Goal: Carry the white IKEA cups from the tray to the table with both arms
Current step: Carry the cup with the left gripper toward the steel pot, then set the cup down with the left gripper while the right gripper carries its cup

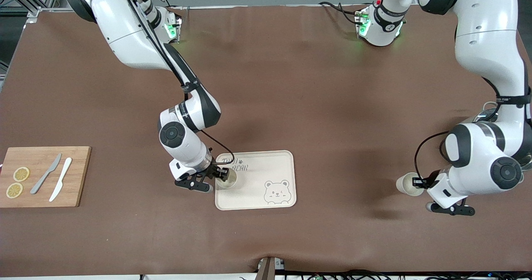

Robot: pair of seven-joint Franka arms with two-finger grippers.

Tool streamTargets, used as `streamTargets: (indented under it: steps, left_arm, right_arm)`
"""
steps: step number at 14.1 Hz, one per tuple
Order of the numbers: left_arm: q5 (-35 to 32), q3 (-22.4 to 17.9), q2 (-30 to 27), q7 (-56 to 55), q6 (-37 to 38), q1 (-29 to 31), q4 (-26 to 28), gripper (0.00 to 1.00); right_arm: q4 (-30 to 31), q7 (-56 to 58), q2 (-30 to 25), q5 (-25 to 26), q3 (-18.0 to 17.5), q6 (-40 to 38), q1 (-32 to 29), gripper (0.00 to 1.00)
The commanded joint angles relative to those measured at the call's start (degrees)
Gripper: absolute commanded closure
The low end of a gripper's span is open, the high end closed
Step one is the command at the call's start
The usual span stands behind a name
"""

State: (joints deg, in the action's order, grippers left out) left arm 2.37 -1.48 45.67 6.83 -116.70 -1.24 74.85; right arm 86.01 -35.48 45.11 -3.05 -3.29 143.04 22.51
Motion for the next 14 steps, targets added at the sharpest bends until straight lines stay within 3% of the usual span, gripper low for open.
streamTargets:
  steps: [1, 4, 6, 7, 8, 14]
  left_arm:
    - [2.0, 0.1, 1.7, 0.6, -2.1, 0.0, -0.1, 1.00]
    - [2.3, 0.0, 2.3, 0.4, -2.7, 0.0, -0.2, 0.99]
    - [2.4, 0.0, 2.4, 0.0, -2.7, -0.3, -0.2, 0.48]
    - [2.4, 0.0, 2.3, 0.0, -2.7, -0.1, -0.2, 0.10]
    - [2.3, 0.1, 2.3, 0.3, -2.7, 0.1, -0.2, 0.00]
    - [1.5, -0.1, 0.0, 0.9, -2.6, 0.0, -0.5, 0.00]
  right_arm:
    - [-1.8, -1.5, 1.1, 1.0, 0.5, 0.0, 0.6, 0.70]
    - [-1.8, -1.4, 1.1, 1.1, 0.5, 0.0, 0.6, 0.89]
    - [-1.8, -1.4, 1.1, 1.1, 0.5, 0.0, 0.6, 1.00]
    - [-1.8, -1.3, 1.1, 1.1, 0.5, 0.0, 0.6, 1.00]
    - [-1.9, -1.3, 1.1, 1.1, 0.5, 0.0, 0.6, 1.00]
    - [-4.6, -1.1, 0.7, 1.0, 0.4, -4.0, -0.1, 1.00]
